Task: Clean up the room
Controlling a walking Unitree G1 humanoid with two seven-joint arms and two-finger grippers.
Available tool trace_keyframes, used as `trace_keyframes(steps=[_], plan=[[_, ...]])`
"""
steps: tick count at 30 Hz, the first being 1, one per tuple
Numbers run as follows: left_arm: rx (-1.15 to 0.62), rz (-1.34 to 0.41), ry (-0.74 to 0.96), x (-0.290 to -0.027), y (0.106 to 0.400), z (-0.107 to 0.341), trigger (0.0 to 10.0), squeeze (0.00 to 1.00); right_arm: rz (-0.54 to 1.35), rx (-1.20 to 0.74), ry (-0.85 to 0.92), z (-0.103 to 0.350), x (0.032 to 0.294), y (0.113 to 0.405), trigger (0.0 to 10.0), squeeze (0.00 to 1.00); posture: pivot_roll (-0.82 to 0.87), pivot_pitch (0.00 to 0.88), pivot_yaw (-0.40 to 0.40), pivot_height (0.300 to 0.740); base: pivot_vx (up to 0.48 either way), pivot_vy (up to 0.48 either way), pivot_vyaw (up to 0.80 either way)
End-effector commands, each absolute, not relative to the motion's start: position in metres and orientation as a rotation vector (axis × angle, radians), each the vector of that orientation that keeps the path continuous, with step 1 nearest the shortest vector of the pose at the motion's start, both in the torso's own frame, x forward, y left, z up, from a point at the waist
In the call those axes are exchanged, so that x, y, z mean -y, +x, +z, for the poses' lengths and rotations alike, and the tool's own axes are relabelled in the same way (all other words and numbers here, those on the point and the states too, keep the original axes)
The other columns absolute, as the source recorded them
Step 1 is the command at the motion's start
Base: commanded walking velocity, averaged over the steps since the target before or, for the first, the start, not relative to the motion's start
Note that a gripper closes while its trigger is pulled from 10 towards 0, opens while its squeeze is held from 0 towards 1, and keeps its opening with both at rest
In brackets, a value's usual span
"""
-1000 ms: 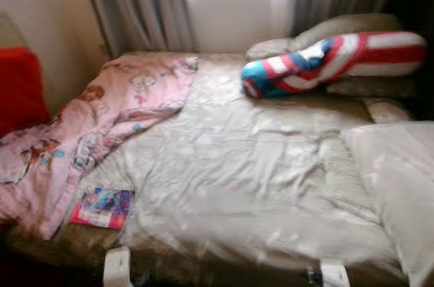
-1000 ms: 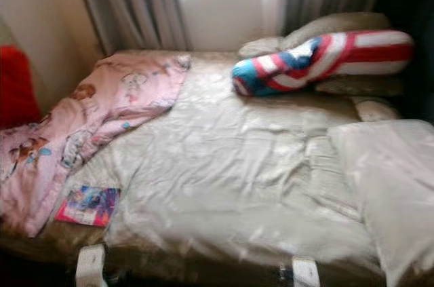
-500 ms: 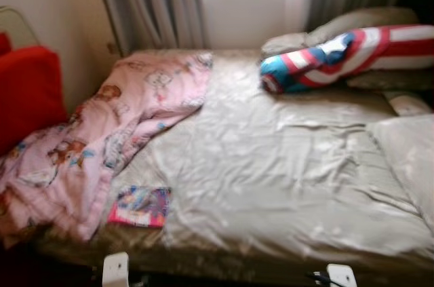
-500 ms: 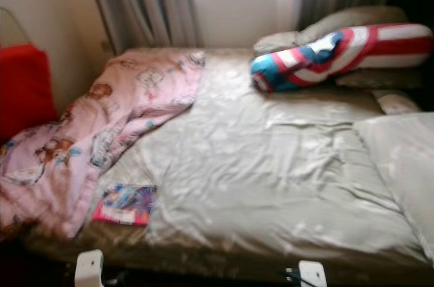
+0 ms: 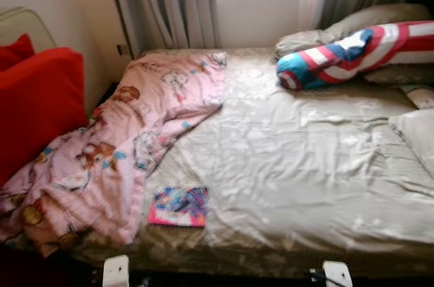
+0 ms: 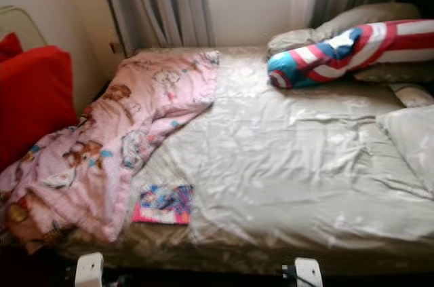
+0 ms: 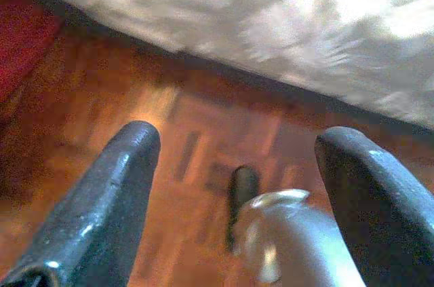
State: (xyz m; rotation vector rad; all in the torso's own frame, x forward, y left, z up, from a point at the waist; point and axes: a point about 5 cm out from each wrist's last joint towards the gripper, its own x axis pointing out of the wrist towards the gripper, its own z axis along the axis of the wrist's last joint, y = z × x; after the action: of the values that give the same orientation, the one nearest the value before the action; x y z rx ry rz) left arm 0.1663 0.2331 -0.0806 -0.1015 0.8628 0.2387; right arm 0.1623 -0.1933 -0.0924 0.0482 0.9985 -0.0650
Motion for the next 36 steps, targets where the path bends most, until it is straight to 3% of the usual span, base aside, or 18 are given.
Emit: trace_keyframes(steps=[1,2,3,4,5,17,18,36], plan=[[-0.873,0.220,-0.097,-0.2286,0.1678,-0.0813,10.0,0.00,-0.076,-1.003,0.033,-0.0920,0.1997,0.1610,10.0,0.00,-0.08,0.000,0.022,0.740,0.000,0.480,0.00],[-0.873,0.220,-0.098,-0.2284,0.1677,-0.0814,10.0,0.00,-0.076,-1.004,0.039,-0.0922,0.1994,0.1606,10.0,0.00,-0.08,0.000,0.022,0.740,0.000,0.480,0.00],[-0.873,0.220,-0.098,-0.2283,0.1676,-0.0815,10.0,0.00,-0.074,-1.004,0.036,-0.0923,0.1995,0.1604,10.0,0.82,-0.08,0.000,0.022,0.740,0.000,0.480,0.00],[-0.873,0.220,-0.098,-0.2283,0.1676,-0.0815,10.0,0.00,-0.074,-1.004,0.036,-0.0923,0.1995,0.1604,10.0,0.82,-0.08,0.000,0.022,0.740,0.000,0.480,0.00],[-0.873,0.219,-0.098,-0.2282,0.1677,-0.0815,10.0,0.00,-0.074,-1.005,0.033,-0.0924,0.2000,0.1600,10.0,1.00,-0.08,0.000,0.022,0.740,0.000,0.480,0.00],[-0.871,0.219,-0.098,-0.2277,0.1679,-0.0815,10.0,0.00,-0.082,-1.009,0.018,-0.0924,0.2042,0.1582,10.0,0.98,-0.08,0.000,0.022,0.740,0.000,0.480,0.00],[-0.870,0.220,-0.098,-0.2277,0.1680,-0.0814,10.0,0.00,-0.081,-1.010,0.015,-0.0924,0.2043,0.1583,10.0,0.00,-0.08,0.000,0.021,0.740,0.000,0.289,0.00],[-0.860,0.224,-0.099,-0.2329,0.1694,-0.0794,10.0,0.00,-0.088,-1.011,0.026,-0.0929,0.2057,0.1562,10.0,0.00,-0.06,0.000,0.013,0.740,0.000,0.016,0.00]])
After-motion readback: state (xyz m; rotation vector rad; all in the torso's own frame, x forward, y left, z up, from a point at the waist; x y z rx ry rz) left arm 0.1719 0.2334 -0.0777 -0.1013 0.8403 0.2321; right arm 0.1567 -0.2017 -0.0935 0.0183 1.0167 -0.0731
